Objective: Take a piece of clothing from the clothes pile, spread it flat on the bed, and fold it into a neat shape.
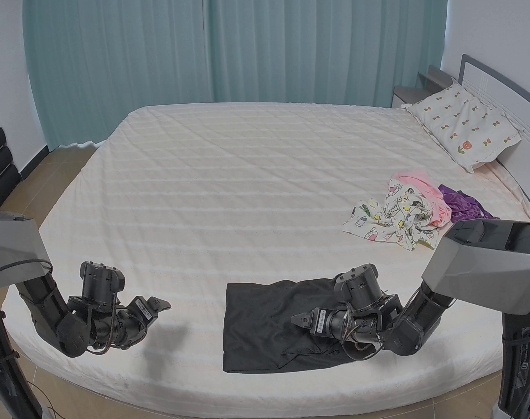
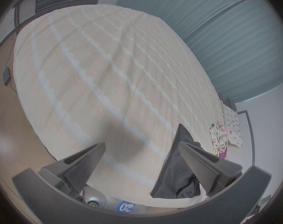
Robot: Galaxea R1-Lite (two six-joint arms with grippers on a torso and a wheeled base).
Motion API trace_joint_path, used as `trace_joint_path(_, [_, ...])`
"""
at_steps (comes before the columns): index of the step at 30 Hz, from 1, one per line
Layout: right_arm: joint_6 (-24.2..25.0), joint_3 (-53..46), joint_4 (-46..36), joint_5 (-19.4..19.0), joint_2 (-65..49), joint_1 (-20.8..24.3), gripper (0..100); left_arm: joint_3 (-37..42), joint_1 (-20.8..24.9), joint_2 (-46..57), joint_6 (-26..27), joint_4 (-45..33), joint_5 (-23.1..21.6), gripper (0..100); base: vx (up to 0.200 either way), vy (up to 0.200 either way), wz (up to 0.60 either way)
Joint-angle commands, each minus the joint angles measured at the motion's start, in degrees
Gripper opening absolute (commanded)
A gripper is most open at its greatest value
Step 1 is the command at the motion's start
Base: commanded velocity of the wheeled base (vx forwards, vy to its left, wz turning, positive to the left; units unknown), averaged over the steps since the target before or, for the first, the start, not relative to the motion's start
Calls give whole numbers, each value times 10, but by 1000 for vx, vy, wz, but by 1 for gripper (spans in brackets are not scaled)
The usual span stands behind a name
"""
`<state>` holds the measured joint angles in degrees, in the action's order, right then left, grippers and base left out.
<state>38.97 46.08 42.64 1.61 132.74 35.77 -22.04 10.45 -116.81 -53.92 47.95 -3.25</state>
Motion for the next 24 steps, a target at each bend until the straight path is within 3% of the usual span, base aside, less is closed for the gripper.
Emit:
trace_joint_path(1, [-3,24,-27,16,2,5,100,0,0,-2,0,0,1,100,0,0,0])
trace_joint_path(3, [-3,27,-43,24,1,6,100,0,0,-2,0,0,1,100,0,0,0])
trace_joint_path(4, [-3,30,-55,28,-1,6,0,0,0,-2,0,0,1,100,0,0,0])
trace_joint_path(12, [-3,18,-85,41,-20,-3,0,6,0,-11,0,32,4,100,0,0,0])
trace_joint_path(24, [-5,-74,-85,42,-85,-31,0,8,0,-18,0,35,4,100,0,0,0])
